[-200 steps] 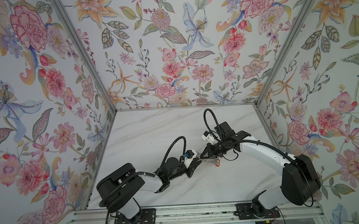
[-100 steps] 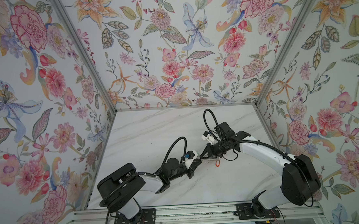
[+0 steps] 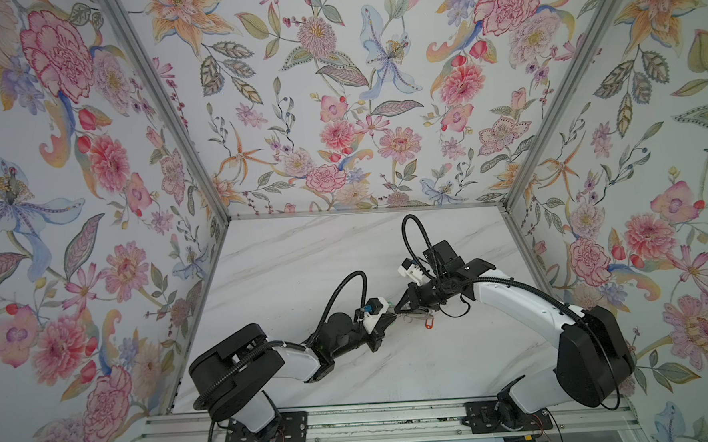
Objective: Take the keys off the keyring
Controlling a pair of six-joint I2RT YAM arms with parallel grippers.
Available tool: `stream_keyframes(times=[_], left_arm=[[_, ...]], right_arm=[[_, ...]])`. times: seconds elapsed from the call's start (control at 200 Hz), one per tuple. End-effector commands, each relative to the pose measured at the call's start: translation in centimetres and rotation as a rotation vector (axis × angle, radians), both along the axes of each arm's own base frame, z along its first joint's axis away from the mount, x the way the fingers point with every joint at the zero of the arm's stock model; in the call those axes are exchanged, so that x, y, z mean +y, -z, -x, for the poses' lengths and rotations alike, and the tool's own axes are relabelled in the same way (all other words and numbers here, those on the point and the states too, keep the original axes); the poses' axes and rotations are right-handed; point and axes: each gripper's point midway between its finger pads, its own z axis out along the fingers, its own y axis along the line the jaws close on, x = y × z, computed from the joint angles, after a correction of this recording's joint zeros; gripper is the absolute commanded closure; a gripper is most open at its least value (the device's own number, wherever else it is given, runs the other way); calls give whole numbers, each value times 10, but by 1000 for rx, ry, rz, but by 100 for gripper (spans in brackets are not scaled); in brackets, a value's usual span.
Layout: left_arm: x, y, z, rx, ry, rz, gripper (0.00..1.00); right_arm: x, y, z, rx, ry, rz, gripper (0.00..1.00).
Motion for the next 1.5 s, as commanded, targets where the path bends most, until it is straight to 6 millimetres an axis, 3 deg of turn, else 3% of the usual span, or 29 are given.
stream_keyframes(times=[0.0,0.455,1.106,1.301,1.496], left_arm=[[7,-6,1,-39,-28,-9,100],[11,-6,-1,-57,-46,-35,100],[17,-10,13,-16,-11,-3,100],[17,-12,19,7,11,13,100],[14,-7,16,15,9,4,100]], right_arm=[[-3,-6,4,-1,-2,-16,100],[-17,6,14,8,-43,82,100],[-29,-7,-15,-192,-4,201,100],[-17,-4,-6,-191,-73,173,100],[4,-26,0,-158,-64,8,94]])
